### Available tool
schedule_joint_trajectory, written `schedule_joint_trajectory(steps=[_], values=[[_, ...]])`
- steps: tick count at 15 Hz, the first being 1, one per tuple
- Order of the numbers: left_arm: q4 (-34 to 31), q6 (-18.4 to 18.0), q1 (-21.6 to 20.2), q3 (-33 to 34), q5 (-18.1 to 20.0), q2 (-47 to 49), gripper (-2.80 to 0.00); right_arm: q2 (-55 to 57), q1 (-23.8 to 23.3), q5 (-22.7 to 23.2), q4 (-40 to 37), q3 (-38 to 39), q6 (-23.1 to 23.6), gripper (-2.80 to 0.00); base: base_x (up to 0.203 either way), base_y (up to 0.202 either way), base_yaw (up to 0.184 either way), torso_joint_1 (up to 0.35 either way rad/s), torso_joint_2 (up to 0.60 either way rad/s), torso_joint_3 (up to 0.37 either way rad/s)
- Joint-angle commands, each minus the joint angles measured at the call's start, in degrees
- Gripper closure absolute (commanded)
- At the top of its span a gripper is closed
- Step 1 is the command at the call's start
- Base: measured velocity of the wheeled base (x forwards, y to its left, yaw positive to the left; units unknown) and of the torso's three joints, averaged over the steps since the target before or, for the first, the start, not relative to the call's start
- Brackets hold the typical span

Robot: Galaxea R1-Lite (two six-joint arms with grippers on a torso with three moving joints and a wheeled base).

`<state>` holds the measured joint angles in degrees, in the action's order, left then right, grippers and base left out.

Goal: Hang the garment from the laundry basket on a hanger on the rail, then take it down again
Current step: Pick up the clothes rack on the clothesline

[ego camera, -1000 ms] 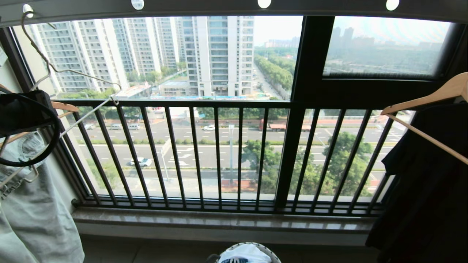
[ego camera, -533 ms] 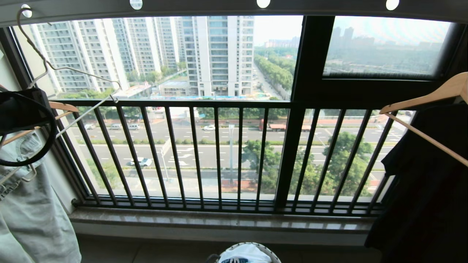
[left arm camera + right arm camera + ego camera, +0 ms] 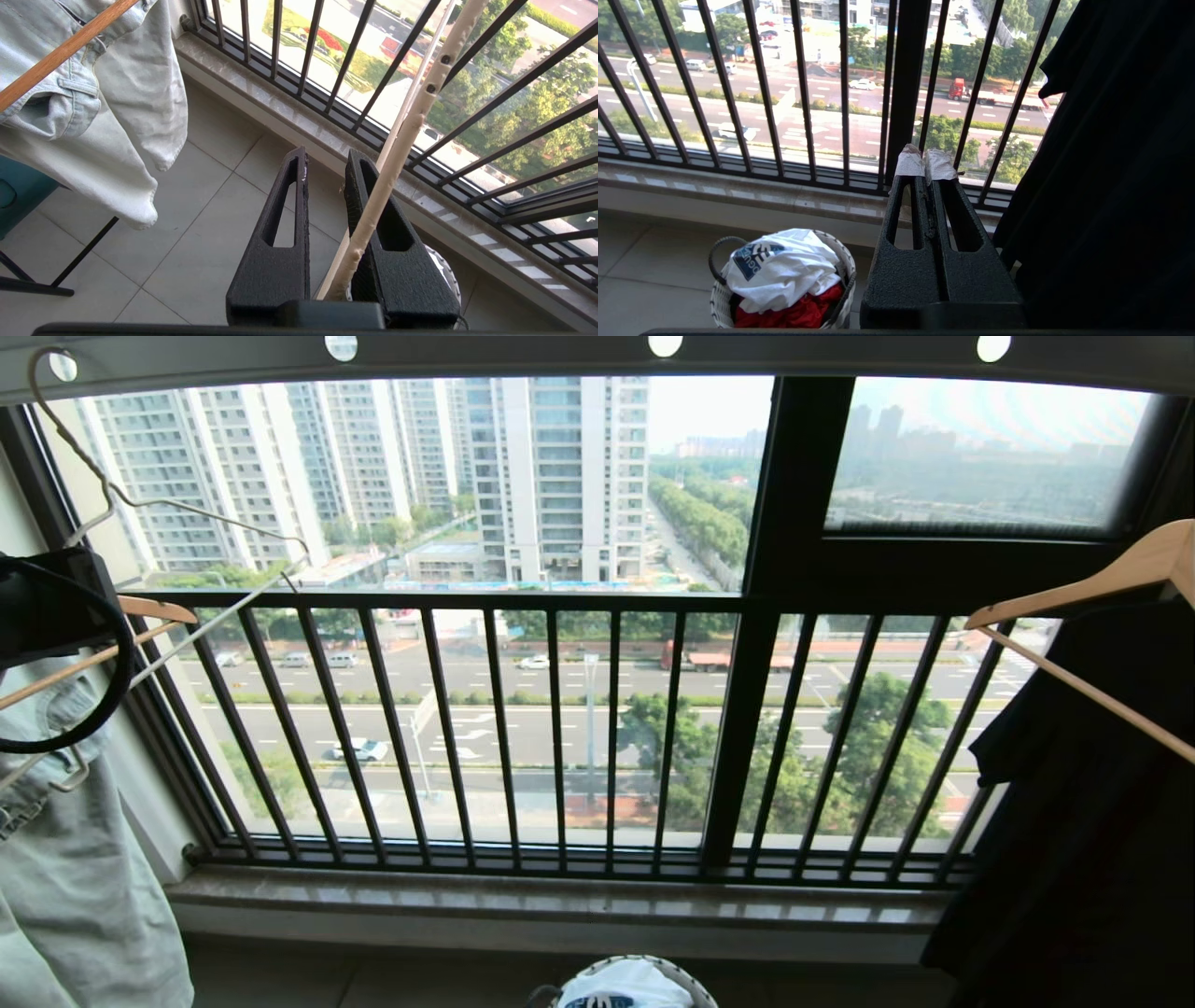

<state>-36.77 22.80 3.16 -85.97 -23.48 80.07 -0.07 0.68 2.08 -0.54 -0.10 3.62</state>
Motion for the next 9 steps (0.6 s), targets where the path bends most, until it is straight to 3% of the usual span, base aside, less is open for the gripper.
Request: schedule_joint_trajectory(steps=[1,9], values=[[-0.15,0.06,0.01,-0.15,-0.16,-0.63,0.00,0.07,0.02,0.02,0.01,0.01,0.04,0.00,0.000,0.000,0.000,0.000,0.00,0.000],[-0.15,-0.12,0.01,0.69,-0.52,-1.49,0.00,0.07,0.02,0.02,0.01,0.01,-0.02,0.00,0.000,0.000,0.000,0.000,0.00,0.000]])
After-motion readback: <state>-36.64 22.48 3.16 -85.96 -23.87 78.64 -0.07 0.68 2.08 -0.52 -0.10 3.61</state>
